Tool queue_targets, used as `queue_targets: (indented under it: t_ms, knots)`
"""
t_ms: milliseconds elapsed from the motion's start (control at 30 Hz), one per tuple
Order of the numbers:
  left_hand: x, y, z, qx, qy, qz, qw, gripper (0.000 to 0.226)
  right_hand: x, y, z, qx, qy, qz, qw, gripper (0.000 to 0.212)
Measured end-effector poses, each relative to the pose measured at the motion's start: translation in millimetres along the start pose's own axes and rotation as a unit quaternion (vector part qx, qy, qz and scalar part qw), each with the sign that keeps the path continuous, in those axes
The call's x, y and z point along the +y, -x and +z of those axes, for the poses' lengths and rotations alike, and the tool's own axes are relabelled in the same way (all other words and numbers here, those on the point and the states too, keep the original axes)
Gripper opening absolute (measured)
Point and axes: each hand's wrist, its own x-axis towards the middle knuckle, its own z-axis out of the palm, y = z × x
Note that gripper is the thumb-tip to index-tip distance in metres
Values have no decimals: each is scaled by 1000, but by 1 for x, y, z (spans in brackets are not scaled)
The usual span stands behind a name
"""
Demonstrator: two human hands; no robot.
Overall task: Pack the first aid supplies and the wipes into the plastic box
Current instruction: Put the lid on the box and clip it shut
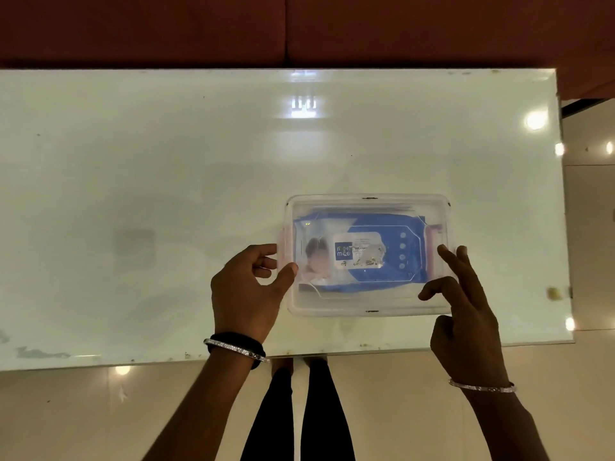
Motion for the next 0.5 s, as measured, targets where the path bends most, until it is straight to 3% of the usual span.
queue_targets:
  t_ms: [167,267,367,500]
  knots:
    - [0,-1,1,-1,-5,5,1000,33,-1,0,-3,38,-124,10,992,39]
    - [-1,0,0,-11,8,2,1000,34,-2,-5,1,105,-167,84,977,24]
    - [-3,0,1,-16,6,4,1000,35,1,-13,4,146,-193,197,950,33]
    - [-8,-2,2,-27,26,-7,999,36,9,-15,7,114,-333,312,882,45]
